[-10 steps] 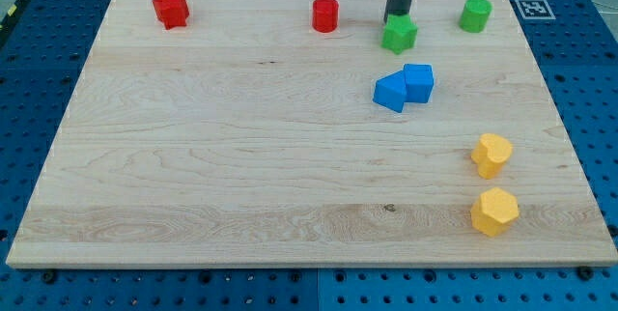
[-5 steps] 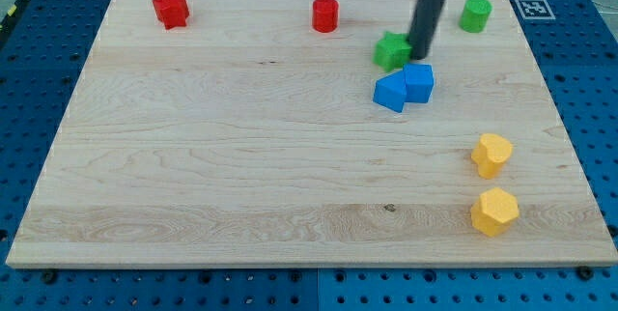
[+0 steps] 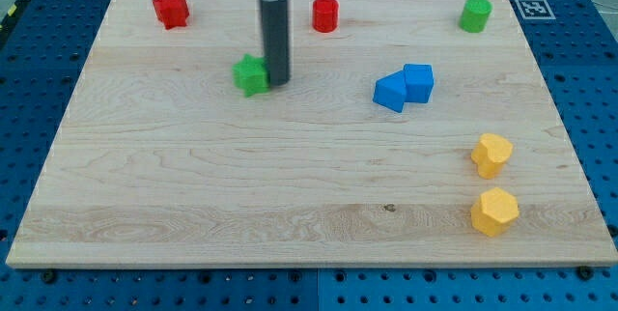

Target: Move the green star to the bottom of red star

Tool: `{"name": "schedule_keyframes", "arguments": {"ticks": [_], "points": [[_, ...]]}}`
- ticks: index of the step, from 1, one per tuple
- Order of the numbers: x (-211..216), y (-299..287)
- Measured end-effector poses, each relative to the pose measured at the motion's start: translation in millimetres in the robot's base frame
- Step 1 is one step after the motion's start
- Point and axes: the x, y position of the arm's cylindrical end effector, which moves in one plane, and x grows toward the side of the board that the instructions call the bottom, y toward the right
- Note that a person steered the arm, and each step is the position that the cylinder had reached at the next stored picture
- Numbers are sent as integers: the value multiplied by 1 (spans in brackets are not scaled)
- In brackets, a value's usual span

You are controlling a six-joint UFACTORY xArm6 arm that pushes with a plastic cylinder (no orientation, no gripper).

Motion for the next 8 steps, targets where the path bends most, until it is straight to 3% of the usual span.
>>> {"name": "schedule_keyframes", "arguments": {"ticks": [2,5,8], "points": [[-29,8],[25,-79],[1,-61]]}}
